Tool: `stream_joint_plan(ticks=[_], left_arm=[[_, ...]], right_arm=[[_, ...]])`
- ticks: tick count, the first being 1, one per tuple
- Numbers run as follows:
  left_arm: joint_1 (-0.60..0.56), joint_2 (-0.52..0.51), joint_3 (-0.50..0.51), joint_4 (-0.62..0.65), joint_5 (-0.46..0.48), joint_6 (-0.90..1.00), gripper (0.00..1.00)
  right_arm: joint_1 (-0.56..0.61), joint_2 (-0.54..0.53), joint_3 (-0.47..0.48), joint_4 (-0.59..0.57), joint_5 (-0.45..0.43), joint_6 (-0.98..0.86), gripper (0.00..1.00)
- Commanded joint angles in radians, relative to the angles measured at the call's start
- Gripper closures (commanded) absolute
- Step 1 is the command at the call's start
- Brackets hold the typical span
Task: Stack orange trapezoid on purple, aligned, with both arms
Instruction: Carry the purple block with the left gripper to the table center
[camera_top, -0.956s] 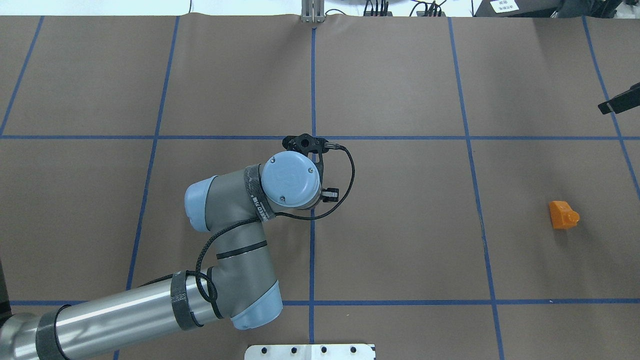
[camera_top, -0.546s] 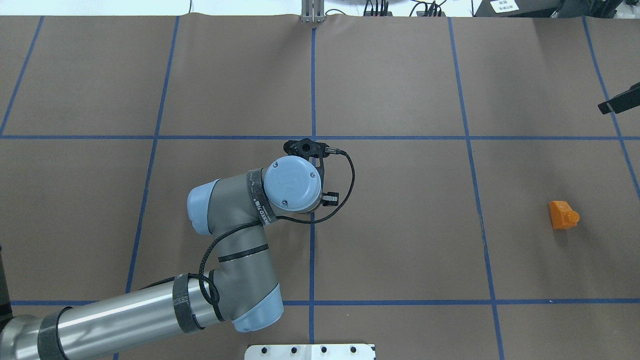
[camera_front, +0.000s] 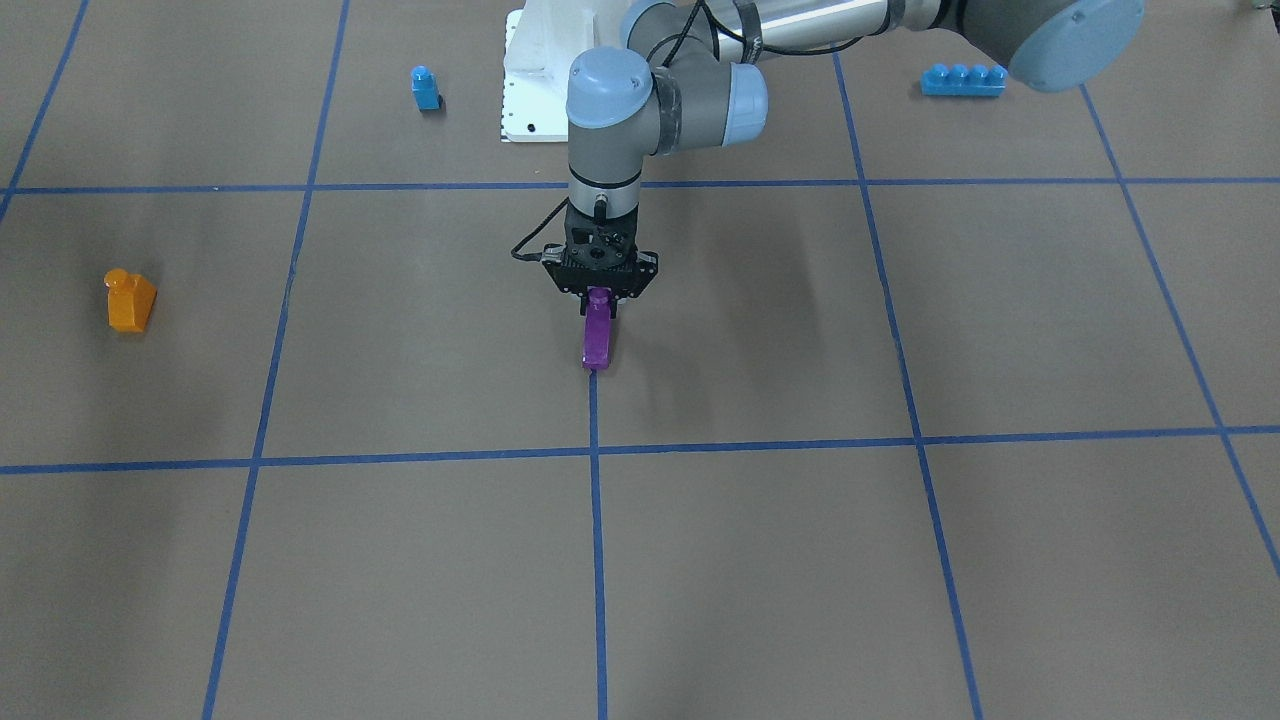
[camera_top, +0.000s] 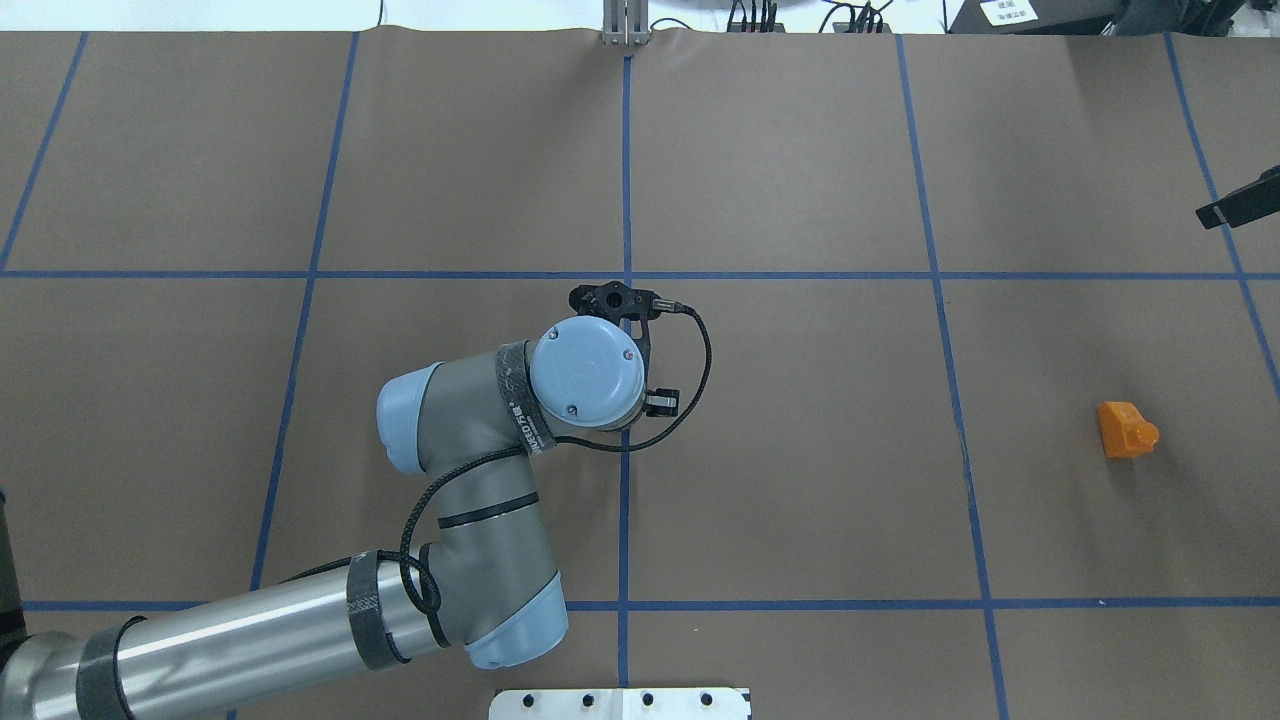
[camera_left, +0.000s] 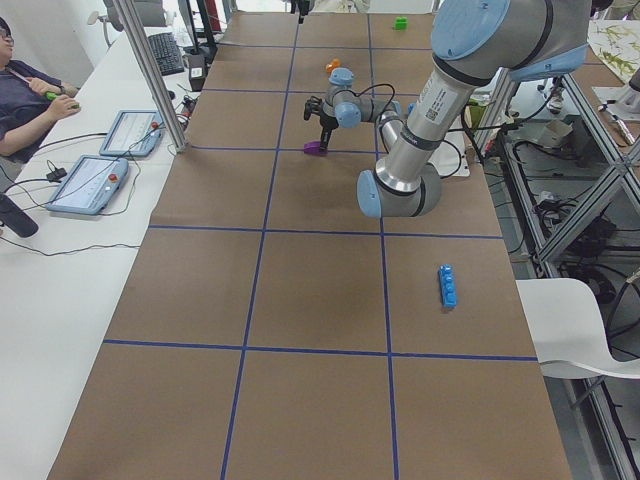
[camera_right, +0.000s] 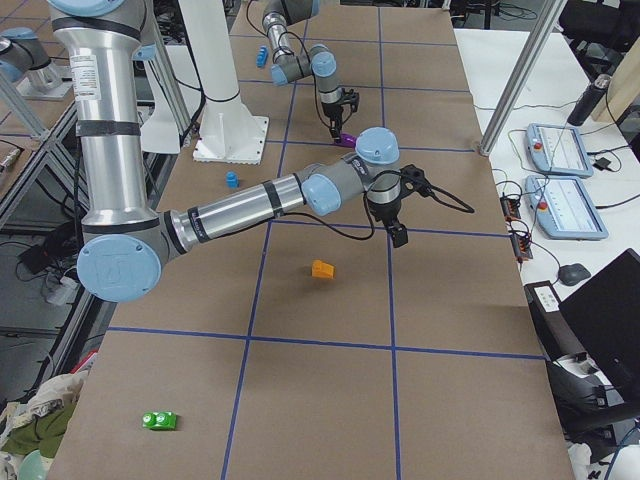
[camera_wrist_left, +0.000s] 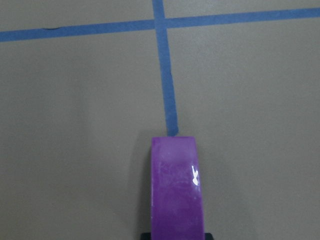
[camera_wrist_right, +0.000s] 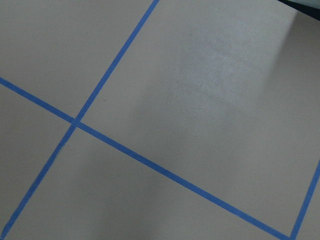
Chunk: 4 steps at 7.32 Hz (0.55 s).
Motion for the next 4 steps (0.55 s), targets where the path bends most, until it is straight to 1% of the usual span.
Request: stream_joint_plan(ticks=[1, 3, 4], left_arm=[[0.003, 0.000, 0.000, 0.002, 0.000, 0.000, 0.88], [0.008, 0.000, 0.000, 0.002, 0.000, 0.000, 0.85], [0.009, -0.002, 0.000, 0.004, 0.000, 0.000, 0.81]], right_arm=[[0.000, -0.001, -0.002, 0.000, 0.000, 0.001, 0.00], [0.000, -0.002, -0.002, 0.001, 0.000, -0.001, 0.00], [0.000, -0.002, -0.002, 0.001, 0.000, -0.001, 0.00]])
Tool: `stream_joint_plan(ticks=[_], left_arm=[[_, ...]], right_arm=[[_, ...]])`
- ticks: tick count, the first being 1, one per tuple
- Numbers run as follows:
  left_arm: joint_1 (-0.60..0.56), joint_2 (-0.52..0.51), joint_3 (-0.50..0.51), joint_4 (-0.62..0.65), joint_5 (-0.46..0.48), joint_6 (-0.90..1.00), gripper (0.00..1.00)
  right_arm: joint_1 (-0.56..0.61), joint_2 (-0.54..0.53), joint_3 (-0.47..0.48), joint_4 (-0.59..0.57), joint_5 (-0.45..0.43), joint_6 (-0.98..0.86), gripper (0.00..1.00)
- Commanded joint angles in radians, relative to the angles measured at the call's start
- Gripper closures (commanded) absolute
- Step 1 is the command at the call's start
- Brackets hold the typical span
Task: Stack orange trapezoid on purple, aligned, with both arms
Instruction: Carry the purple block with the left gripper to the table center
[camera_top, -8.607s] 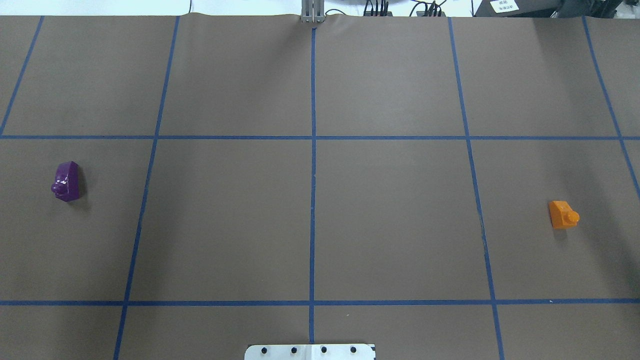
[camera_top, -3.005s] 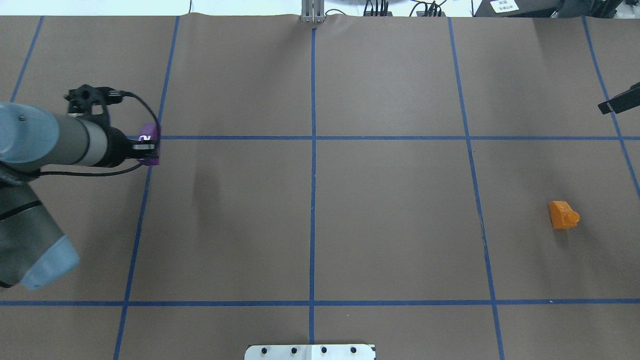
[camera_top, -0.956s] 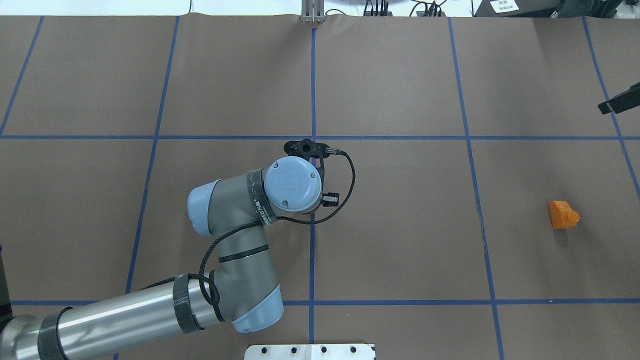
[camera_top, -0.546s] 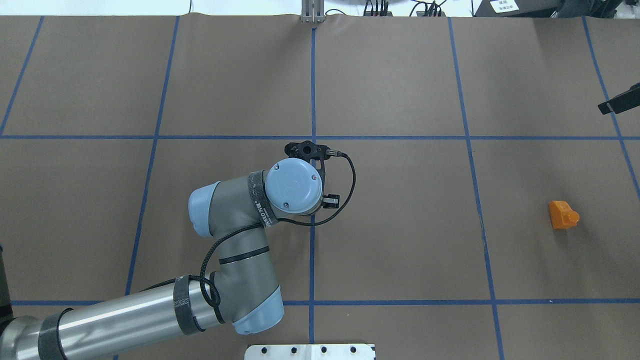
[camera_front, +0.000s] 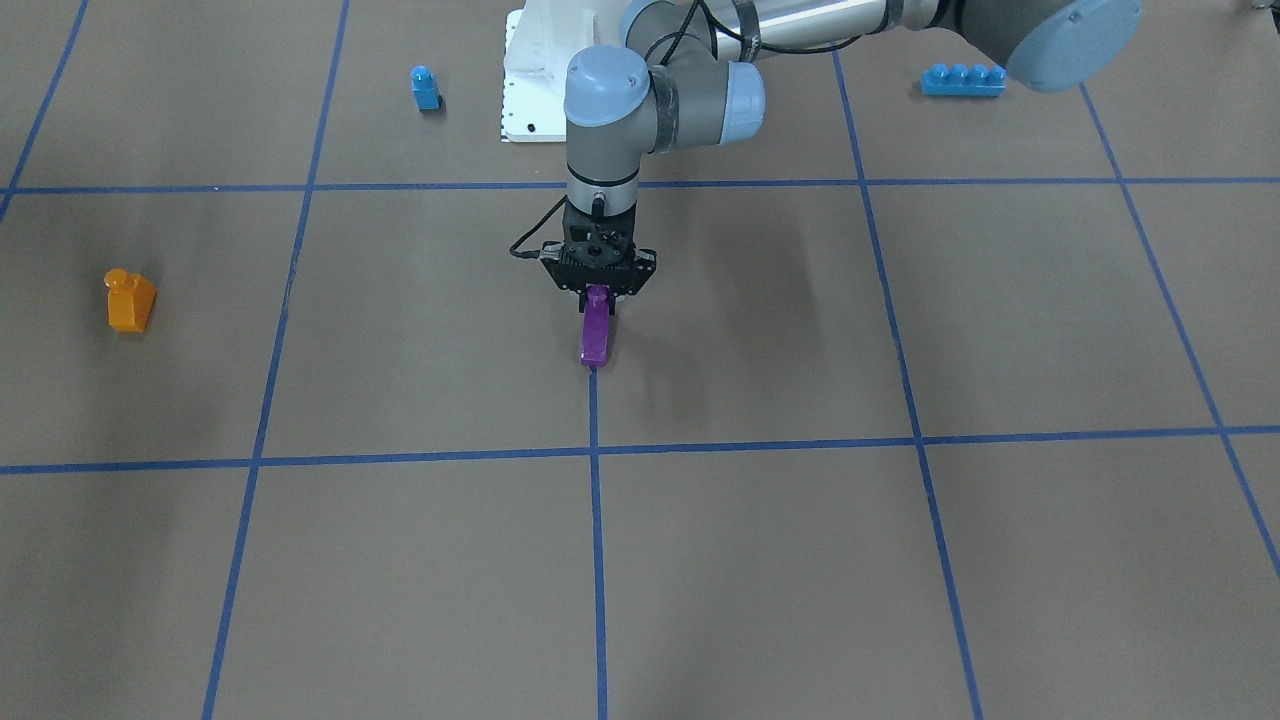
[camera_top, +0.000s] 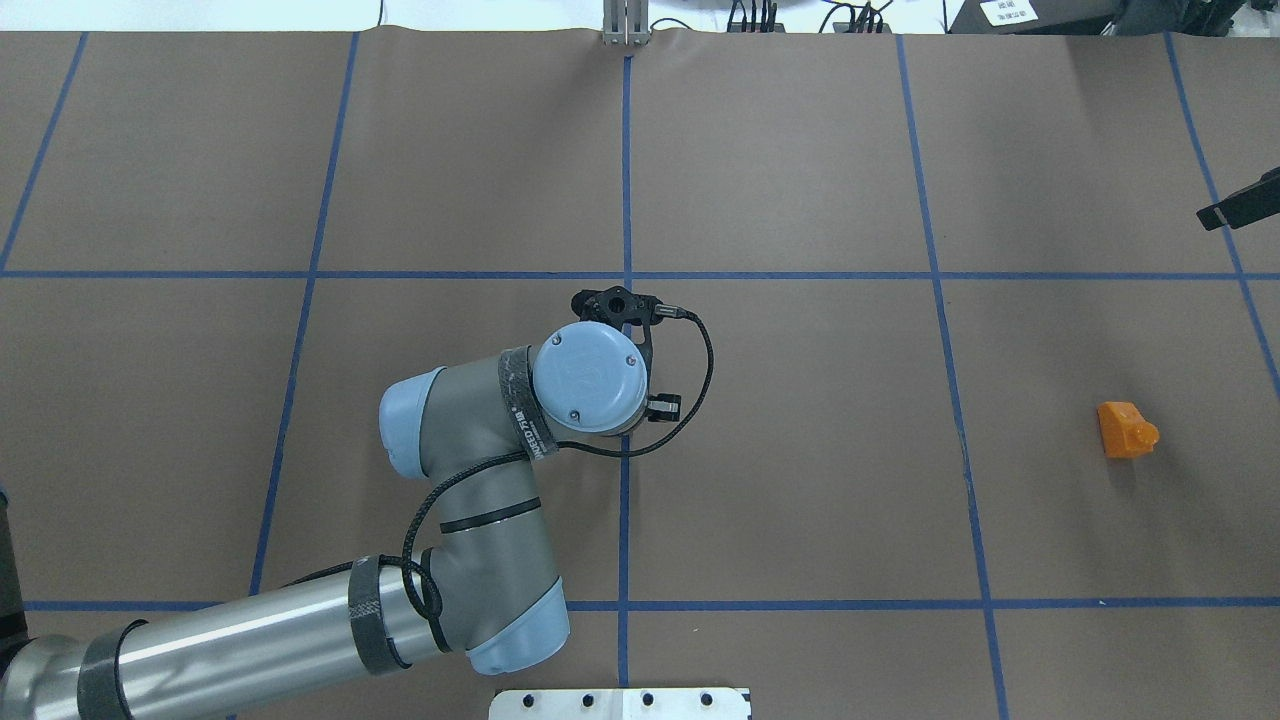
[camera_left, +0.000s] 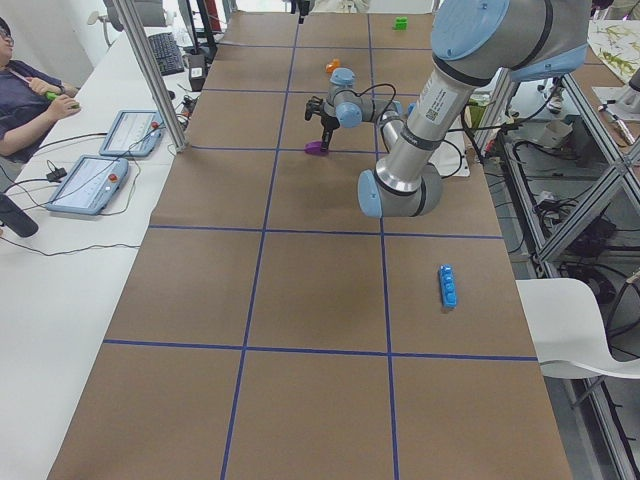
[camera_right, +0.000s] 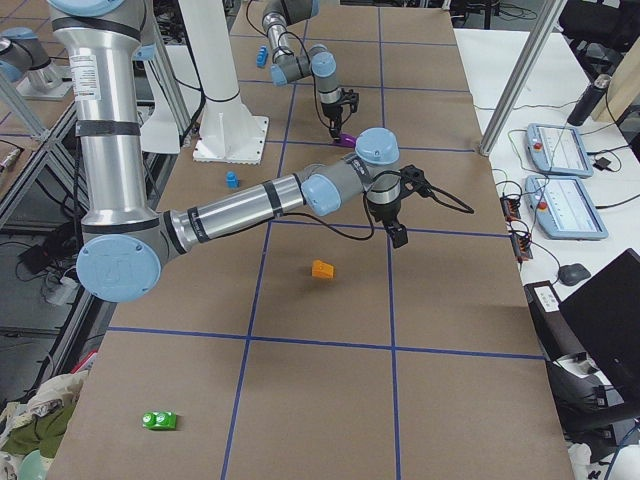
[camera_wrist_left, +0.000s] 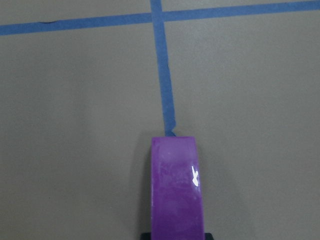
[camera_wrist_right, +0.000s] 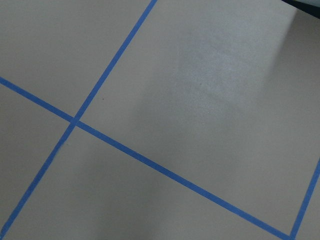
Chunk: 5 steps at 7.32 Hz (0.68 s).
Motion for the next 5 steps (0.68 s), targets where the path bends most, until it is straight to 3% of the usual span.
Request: stream_joint_plan(ticks=[1, 3, 4, 5], left_arm=[[0.003, 0.001, 0.000, 0.000, -0.002, 0.000, 0.74], [0.003, 0.001, 0.000, 0.001, -0.002, 0.000, 0.56], [0.004, 0.001, 0.000, 0.001, -0.002, 0.000, 0.42], [0.004, 0.001, 0.000, 0.001, -0.003, 0.000, 0.17]], right_arm=[[0.000, -0.001, 0.000, -0.001, 0.000, 0.000, 0.00], [0.000, -0.001, 0.000, -0.001, -0.002, 0.000, 0.00], [0.000, -0.001, -0.002, 0.001, -0.002, 0.000, 0.00], [0.000, -0.001, -0.002, -0.001, -0.002, 0.000, 0.00]])
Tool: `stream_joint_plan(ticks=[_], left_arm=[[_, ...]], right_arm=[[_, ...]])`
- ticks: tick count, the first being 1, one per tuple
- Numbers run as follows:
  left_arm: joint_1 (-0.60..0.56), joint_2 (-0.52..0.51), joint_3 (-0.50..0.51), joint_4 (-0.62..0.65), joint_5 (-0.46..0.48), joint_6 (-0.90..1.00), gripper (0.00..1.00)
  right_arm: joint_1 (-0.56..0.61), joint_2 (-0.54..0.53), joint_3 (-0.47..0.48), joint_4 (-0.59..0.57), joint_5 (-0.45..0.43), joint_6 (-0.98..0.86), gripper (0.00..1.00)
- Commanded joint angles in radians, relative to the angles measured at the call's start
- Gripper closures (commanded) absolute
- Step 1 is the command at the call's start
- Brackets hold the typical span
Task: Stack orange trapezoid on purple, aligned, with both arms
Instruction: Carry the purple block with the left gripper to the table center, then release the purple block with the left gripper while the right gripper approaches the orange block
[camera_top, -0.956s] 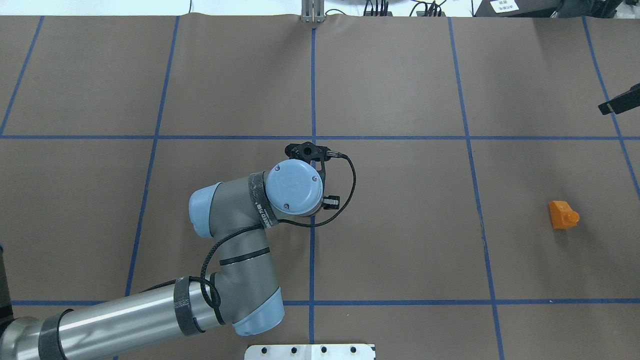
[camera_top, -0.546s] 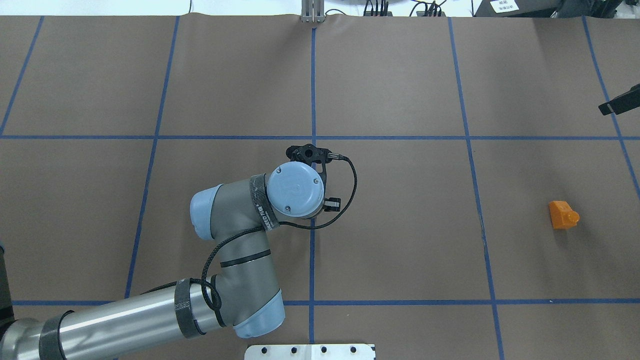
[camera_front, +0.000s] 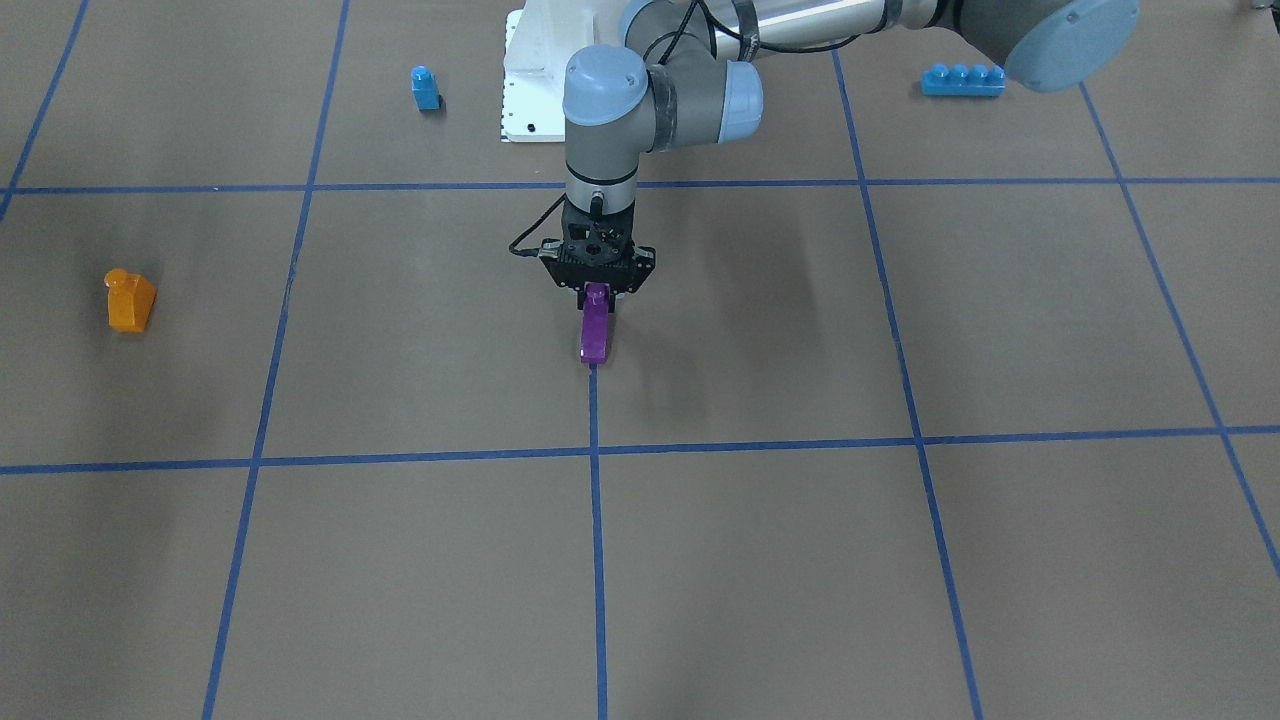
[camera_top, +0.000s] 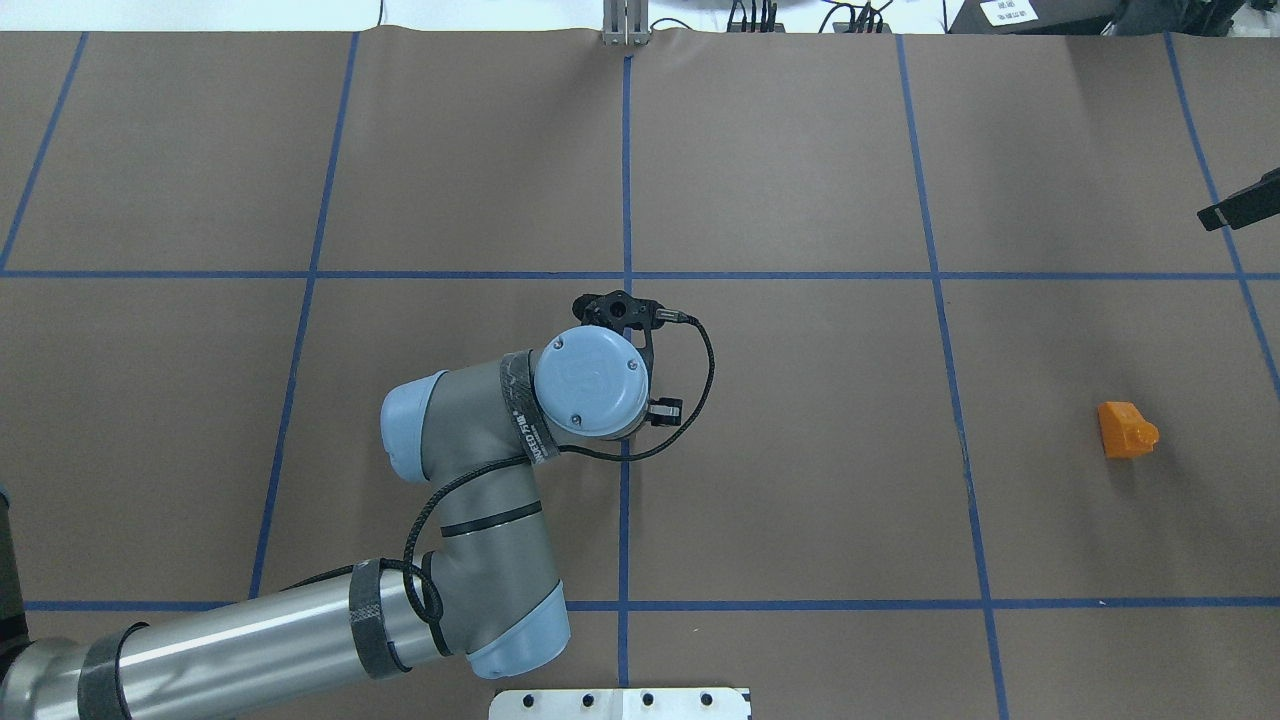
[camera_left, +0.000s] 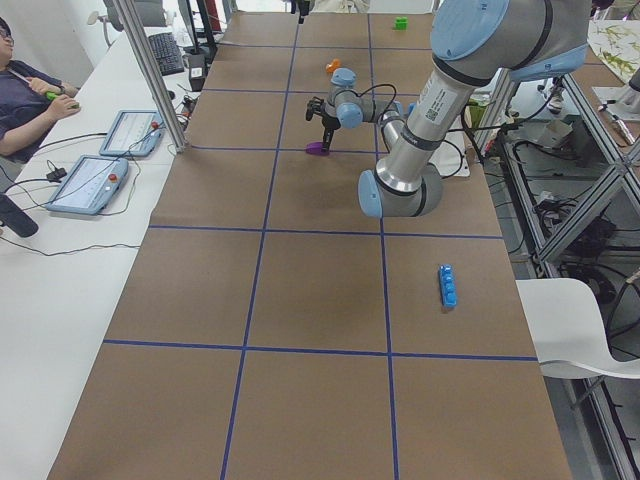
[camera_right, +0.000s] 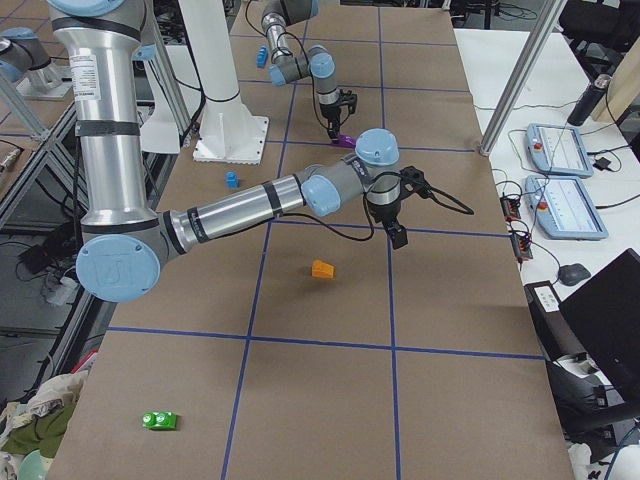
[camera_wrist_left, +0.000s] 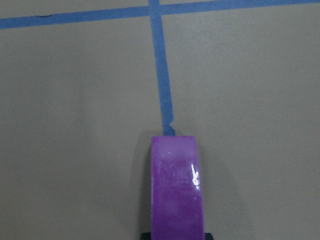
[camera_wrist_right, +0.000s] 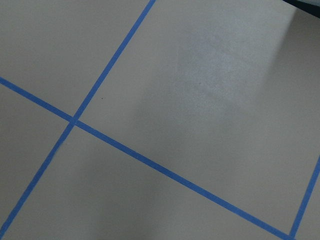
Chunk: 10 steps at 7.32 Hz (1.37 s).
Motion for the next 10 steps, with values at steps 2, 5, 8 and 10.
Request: stream_joint_plan(ticks=[2, 5, 8, 10], left_arm=[[-0.004, 0.002, -0.023, -0.006, 0.000, 0.000, 0.00], [-0.120, 0.031, -0.242, 0.128, -0.158, 0.069, 0.00], [-0.336, 0.284, -0.570, 0.328, -0.358, 0.416, 0.00], [-0.532, 0.464, -0.594, 0.321, -0.466, 0.732, 0.00]], right_arm=[[0.000, 0.000, -0.001, -0.001, 0.000, 0.002, 0.00], [-0.044, -0.014, 0.007, 0.021, 0.001, 0.195, 0.00], [-0.130, -0.194, 0.007, 0.344, -0.015, 0.496, 0.02], [-0.217, -0.306, 0.010, 0.486, -0.093, 0.683, 0.02]])
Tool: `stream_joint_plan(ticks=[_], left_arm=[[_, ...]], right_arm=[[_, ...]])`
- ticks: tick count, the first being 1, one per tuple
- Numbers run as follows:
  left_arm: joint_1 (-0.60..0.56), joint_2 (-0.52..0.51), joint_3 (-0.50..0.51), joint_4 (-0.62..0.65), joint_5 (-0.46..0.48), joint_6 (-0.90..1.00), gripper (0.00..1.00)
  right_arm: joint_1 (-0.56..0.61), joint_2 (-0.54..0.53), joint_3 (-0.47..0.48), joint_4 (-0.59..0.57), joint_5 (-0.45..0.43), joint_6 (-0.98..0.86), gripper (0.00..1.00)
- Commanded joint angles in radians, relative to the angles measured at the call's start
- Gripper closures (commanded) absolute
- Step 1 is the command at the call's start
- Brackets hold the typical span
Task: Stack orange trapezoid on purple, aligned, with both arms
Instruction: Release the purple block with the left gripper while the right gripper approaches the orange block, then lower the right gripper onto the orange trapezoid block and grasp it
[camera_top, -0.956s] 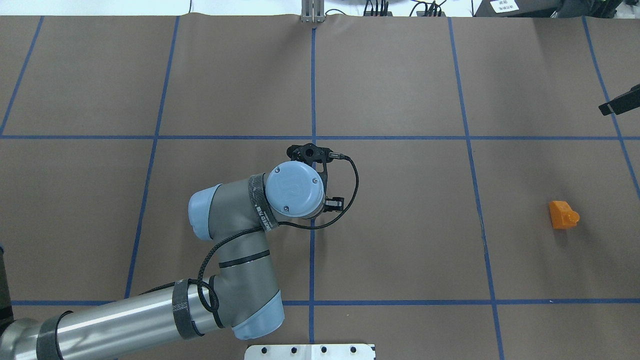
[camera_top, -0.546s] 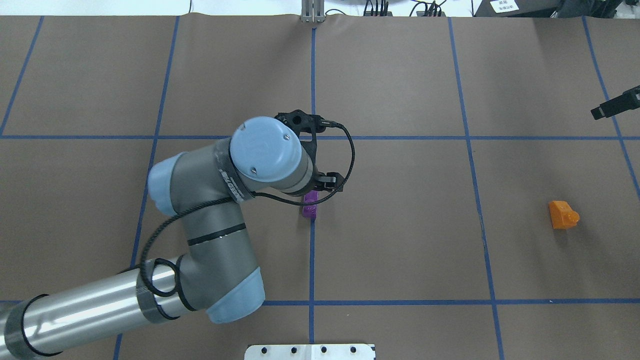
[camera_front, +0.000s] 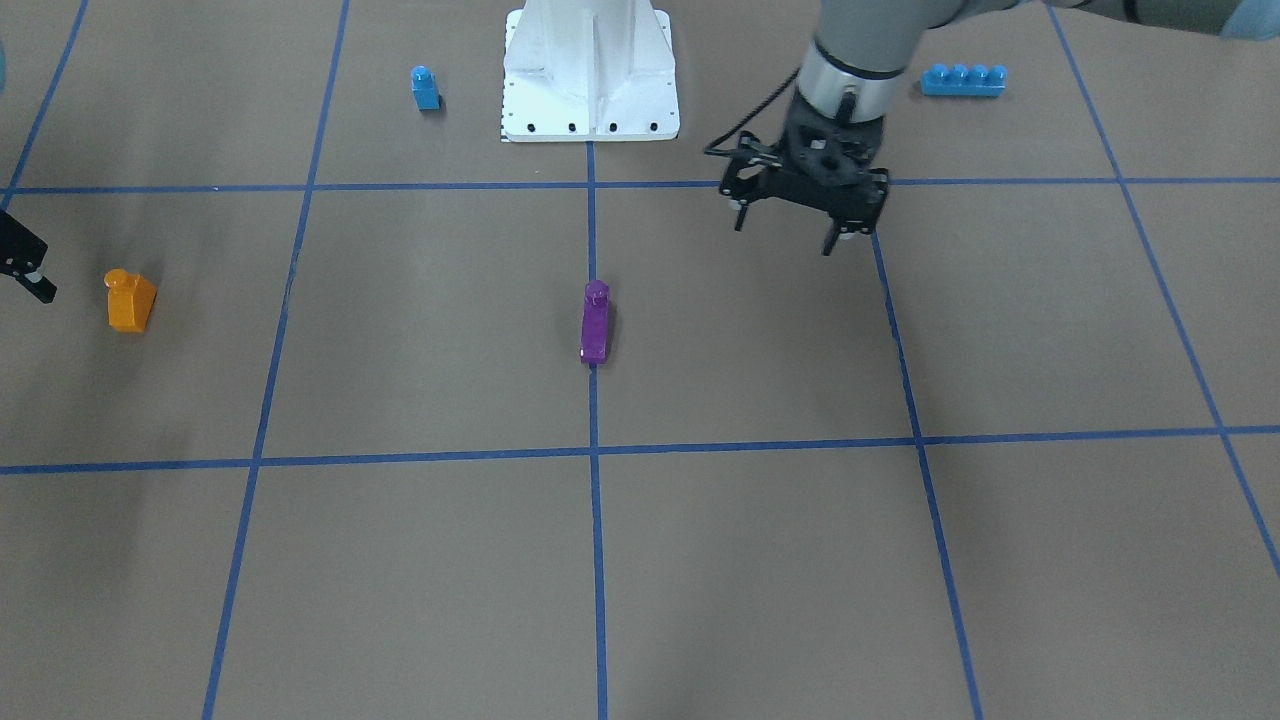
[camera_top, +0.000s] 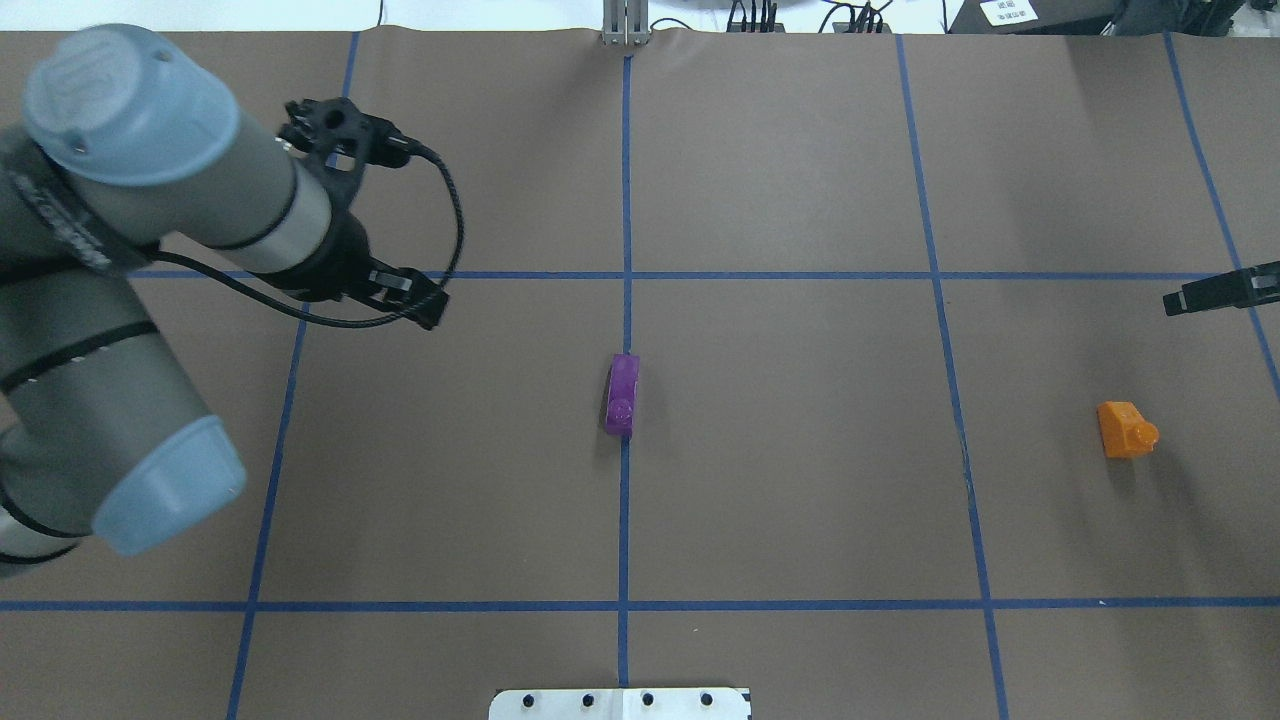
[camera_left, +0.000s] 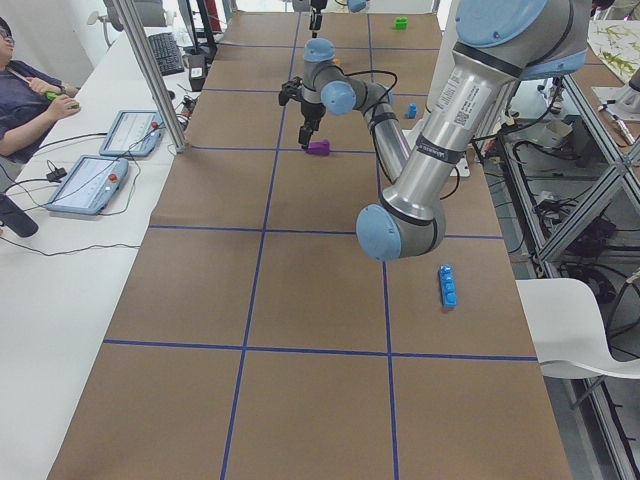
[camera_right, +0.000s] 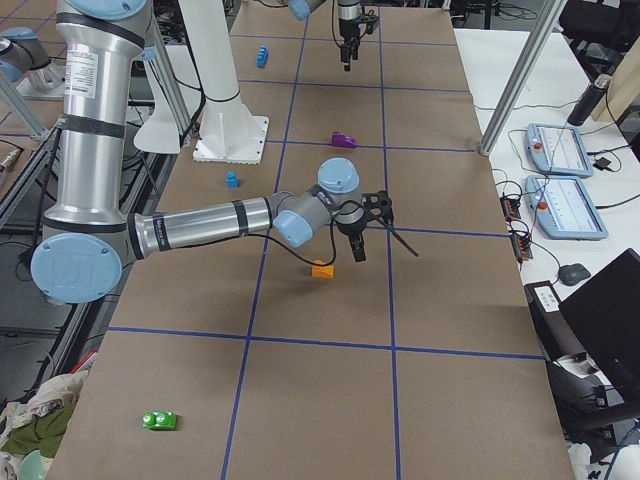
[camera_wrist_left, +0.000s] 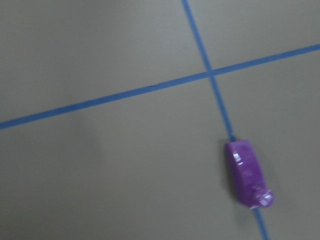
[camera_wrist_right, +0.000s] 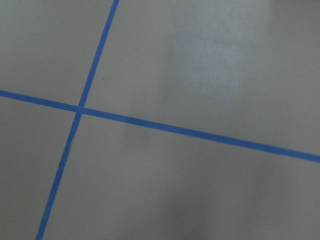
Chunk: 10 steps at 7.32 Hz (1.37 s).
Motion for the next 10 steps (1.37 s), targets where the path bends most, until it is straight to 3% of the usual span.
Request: stream_joint_plan(ticks=[1, 4, 5, 6, 8, 10], left_arm=[[-0.172, 0.158, -0.024, 0.001, -0.071, 0.276, 0.00], [-0.194, 0.188, -0.052, 0.001, -0.069, 0.292, 0.00], [-0.194, 0.189, -0.058, 0.001, -0.069, 0.287, 0.00], [-0.194, 0.195, -0.067, 0.001, -0.069, 0.287, 0.00], [-0.194, 0.195, -0.067, 0.001, -0.069, 0.284, 0.00], [-0.194, 0.195, -0.067, 0.001, -0.069, 0.284, 0.00]], right_arm=[[-0.134, -0.112, 0.002, 0.175, -0.137, 0.209, 0.02], [-0.387, -0.150, -0.020, 0.243, -0.425, 0.403, 0.04], [-0.438, -0.148, -0.044, 0.248, -0.482, 0.441, 0.13], [-0.464, -0.147, -0.044, 0.248, -0.499, 0.460, 0.22], [-0.477, -0.147, -0.046, 0.248, -0.499, 0.460, 0.50], [-0.478, -0.150, -0.046, 0.248, -0.498, 0.458, 0.50]])
